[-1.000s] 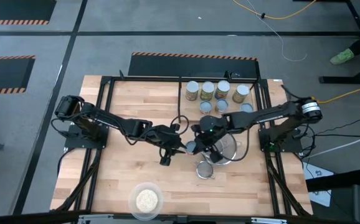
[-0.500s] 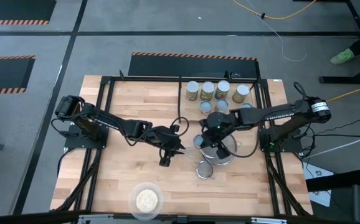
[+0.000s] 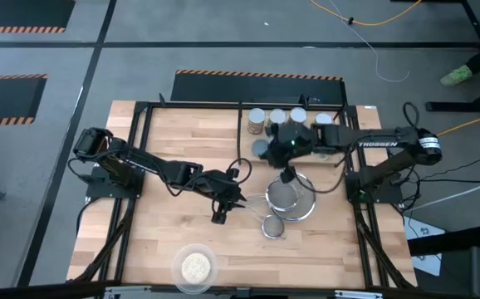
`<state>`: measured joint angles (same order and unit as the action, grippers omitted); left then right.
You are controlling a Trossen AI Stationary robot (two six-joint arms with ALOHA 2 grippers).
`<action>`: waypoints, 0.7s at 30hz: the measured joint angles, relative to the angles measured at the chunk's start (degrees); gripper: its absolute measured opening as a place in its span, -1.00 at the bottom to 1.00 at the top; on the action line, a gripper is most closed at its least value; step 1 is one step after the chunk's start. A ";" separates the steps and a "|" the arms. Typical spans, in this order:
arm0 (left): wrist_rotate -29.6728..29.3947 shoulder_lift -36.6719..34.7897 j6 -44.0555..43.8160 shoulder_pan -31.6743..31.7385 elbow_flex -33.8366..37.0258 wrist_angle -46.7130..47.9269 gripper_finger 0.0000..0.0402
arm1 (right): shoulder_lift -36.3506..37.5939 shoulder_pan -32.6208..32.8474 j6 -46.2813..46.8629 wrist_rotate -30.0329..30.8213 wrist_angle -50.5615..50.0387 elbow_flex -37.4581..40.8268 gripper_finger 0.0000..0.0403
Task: Pick and place cans onto a shelf
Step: Put the canned pineapple rings on the shelf
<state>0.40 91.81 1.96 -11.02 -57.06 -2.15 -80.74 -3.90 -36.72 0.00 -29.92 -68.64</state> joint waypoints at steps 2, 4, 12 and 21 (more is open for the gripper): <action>0.01 0.00 0.00 -0.28 0.00 0.02 -0.55 | -0.19 -2.42 -1.27 -0.66 0.31 0.11 -0.93; 0.03 0.00 0.05 -0.38 0.00 0.01 -0.55 | -0.36 -4.79 -2.33 -2.56 0.64 0.82 -0.93; -0.86 0.00 0.19 -0.60 0.00 0.07 -0.55 | -0.38 -10.15 -2.59 -10.26 9.38 7.88 -0.92; -1.39 0.00 0.17 -0.60 0.00 0.04 -0.55 | -0.64 -12.60 -2.76 -13.18 21.38 14.17 -0.92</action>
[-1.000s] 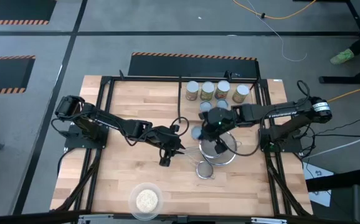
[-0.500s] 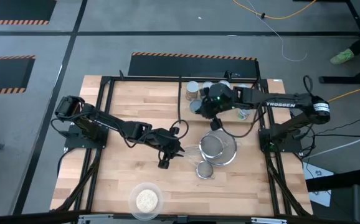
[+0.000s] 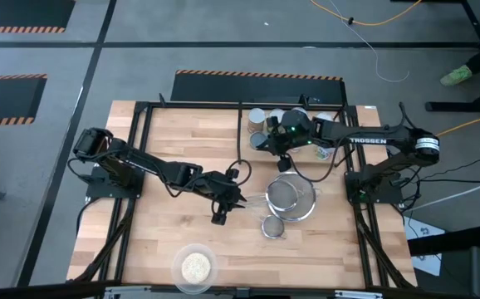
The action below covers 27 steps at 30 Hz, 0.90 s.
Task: Pick and place cans onto a shelf
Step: Put the canned pineapple rings on the shelf
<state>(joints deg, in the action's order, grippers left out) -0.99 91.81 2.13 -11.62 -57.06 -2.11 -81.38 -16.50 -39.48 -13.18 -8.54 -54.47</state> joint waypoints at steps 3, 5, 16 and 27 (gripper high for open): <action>0.00 0.00 -0.02 0.00 0.00 0.00 -0.55 | -0.87 -0.56 0.12 -0.21 2.55 1.39 -0.92; 0.00 0.00 -0.02 0.00 0.00 -0.02 -0.55 | -2.16 -0.68 0.16 -1.11 3.55 1.84 -0.92; -0.02 0.00 0.00 0.00 0.00 -0.02 -0.55 | -10.17 -1.81 0.16 -1.53 4.96 1.98 -0.92; -0.02 0.00 0.02 0.00 -0.02 0.00 -0.55 | -12.82 -3.18 0.17 -1.48 4.89 1.98 -0.92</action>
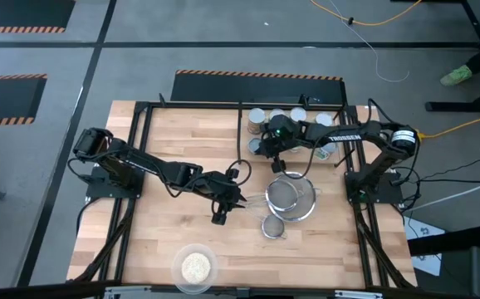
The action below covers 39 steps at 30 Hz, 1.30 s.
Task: Pick and place cans onto a shelf
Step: Put the canned pineapple rings on the shelf
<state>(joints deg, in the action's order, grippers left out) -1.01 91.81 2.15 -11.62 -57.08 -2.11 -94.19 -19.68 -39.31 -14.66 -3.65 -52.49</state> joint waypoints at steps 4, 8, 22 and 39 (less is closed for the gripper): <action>-0.01 0.00 0.00 0.00 0.00 0.00 -0.55 | 0.00 0.00 0.01 0.00 0.08 0.00 -0.92; 0.01 0.00 0.00 0.00 0.00 0.00 -0.55 | 0.00 0.00 0.02 0.02 0.01 0.00 -0.87; -0.01 0.00 -0.07 0.02 0.00 0.00 -0.55 | 0.00 0.02 0.02 0.04 -0.05 0.00 -0.76; -0.01 0.00 -0.21 0.02 0.00 0.00 -0.55 | 0.01 0.02 0.20 0.07 -0.69 -0.02 -0.75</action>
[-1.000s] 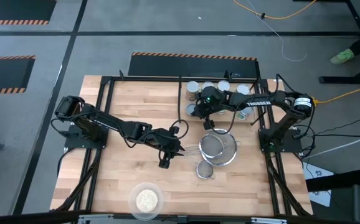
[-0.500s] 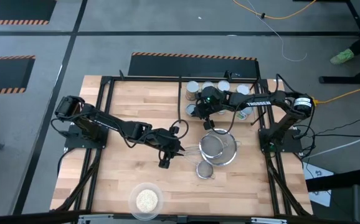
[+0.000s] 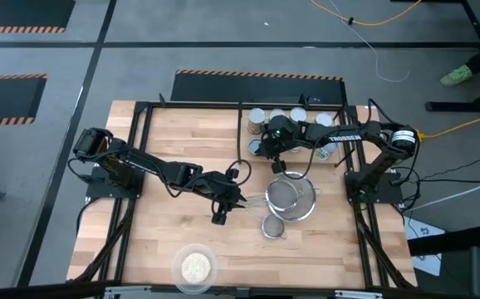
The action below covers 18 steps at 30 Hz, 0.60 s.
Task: Pick and place cans onto a shelf
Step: Put the canned pineapple rings on the shelf
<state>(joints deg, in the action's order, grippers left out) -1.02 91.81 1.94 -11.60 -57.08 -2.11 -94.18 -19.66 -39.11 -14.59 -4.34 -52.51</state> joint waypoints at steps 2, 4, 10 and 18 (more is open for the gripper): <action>0.00 0.00 -0.01 0.00 0.00 0.00 -0.55 | 0.01 0.00 0.10 0.00 -0.11 0.00 -0.75; 0.00 0.00 -0.01 0.00 0.00 0.00 -0.55 | 0.01 0.00 0.12 0.00 -0.24 0.00 -0.75; 0.00 0.00 -0.01 0.00 0.00 -0.02 -0.55 | 0.01 0.00 1.76 0.11 -0.28 0.00 -0.75; -0.01 0.00 -0.01 0.00 0.00 -0.02 -0.55 | 0.01 0.00 3.01 0.09 -0.21 0.00 -0.75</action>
<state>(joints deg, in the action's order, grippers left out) -1.03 91.81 1.93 -11.60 -57.08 -2.13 -94.17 -19.66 -36.10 -14.50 -4.55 -52.51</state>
